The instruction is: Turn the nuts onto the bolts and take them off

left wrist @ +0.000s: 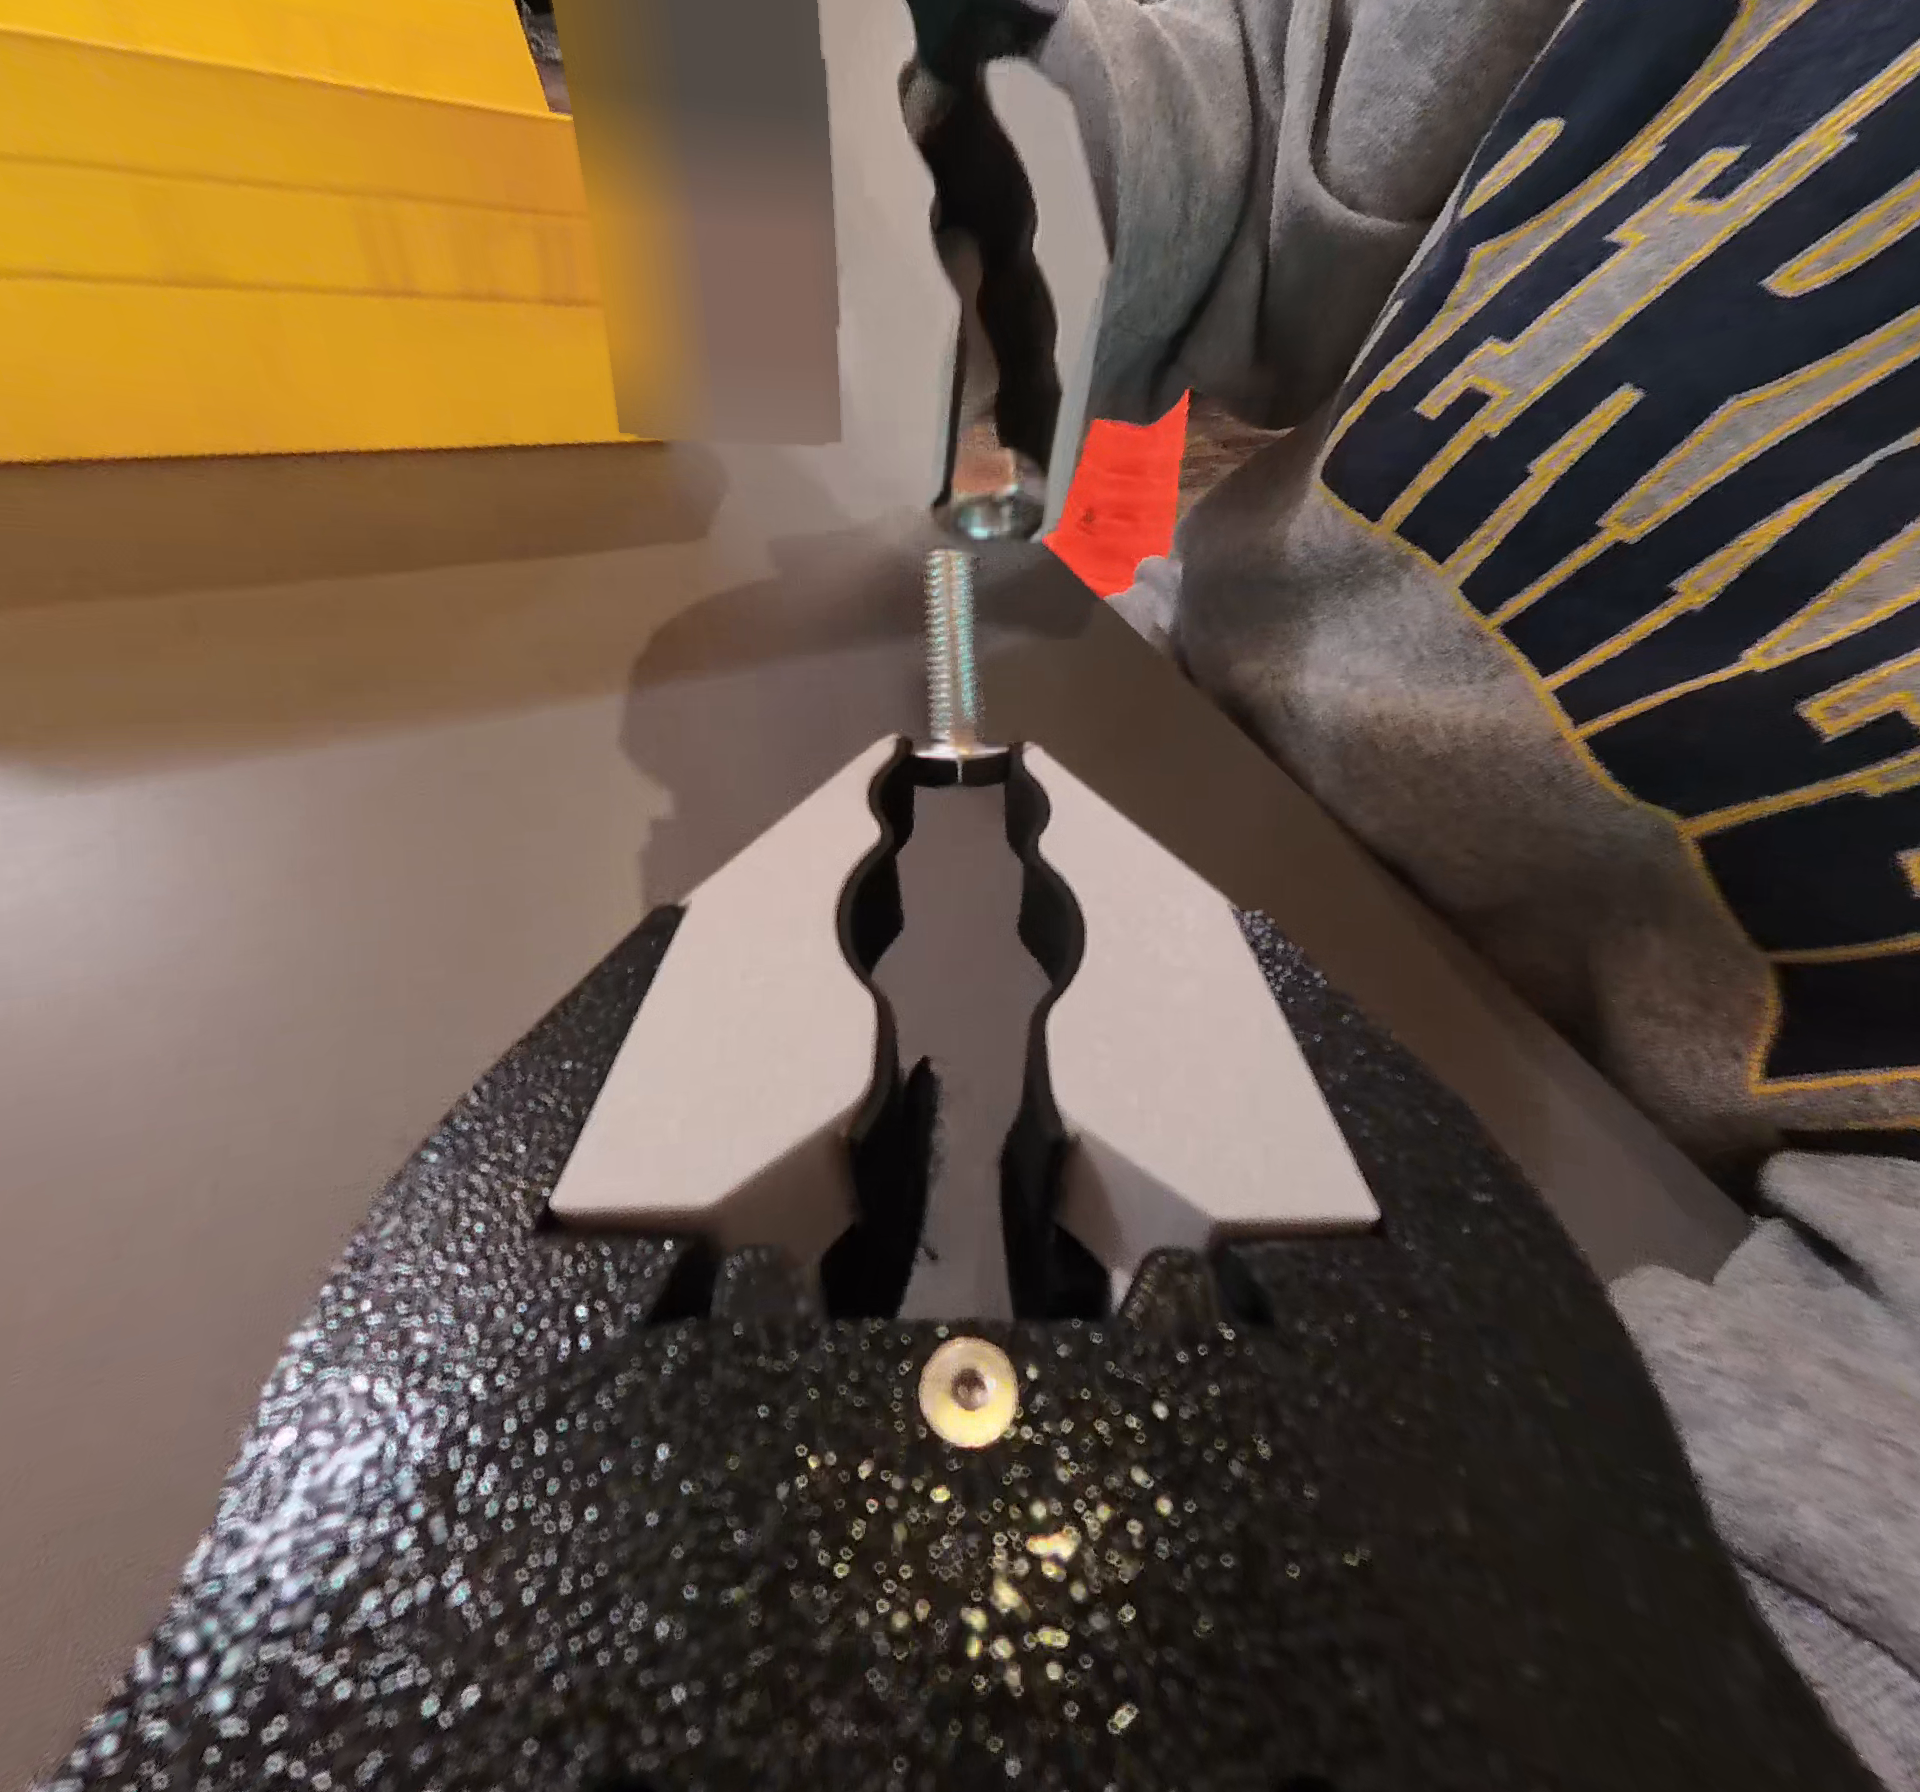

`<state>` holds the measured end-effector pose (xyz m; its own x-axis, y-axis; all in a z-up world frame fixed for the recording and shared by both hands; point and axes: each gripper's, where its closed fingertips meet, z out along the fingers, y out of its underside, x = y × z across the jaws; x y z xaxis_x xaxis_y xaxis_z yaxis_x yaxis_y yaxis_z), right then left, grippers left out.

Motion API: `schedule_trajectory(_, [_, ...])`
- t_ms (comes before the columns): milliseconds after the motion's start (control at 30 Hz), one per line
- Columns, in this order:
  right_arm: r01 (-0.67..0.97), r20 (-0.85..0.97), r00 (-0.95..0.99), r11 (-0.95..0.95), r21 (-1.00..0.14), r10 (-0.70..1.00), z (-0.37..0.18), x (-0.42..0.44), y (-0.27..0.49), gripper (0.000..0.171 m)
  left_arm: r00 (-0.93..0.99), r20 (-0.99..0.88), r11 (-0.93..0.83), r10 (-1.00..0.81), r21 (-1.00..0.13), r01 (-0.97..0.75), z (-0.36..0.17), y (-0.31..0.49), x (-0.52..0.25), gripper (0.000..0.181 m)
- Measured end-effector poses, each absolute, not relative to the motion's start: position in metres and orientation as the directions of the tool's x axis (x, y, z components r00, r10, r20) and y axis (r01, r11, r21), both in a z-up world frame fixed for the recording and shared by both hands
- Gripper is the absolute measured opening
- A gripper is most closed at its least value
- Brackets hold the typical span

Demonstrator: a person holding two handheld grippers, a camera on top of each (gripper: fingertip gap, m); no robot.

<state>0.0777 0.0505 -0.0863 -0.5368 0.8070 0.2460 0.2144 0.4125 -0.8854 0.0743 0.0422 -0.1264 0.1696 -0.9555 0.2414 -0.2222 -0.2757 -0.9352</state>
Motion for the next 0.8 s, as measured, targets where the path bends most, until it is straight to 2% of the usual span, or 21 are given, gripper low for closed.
schedule_trajectory(467, [0.317, 0.161, -0.699, 0.504, -0.804, 0.697, -0.094, 0.085, 0.044, 0.017, 0.098, 0.251, -0.268, -0.963, -0.932, -0.244, -0.126, 0.033, 0.088, 0.015])
schedule_trajectory(633, [0.33, 0.209, -0.708, 0.577, -0.747, 0.674, -0.077, 0.083, 0.056, 0.017, 0.164, 0.175, -0.199, -0.971, -0.969, -0.144, -0.109, 0.049, 0.089, 0.015])
schedule_trajectory(800, [0.377, 0.221, -0.757, 0.688, -0.62, 0.614, -0.055, 0.084, 0.071, 0.017, 0.284, 0.081, -0.092, -0.955, -0.995, -0.027, -0.086, 0.07, 0.094, 0.015])
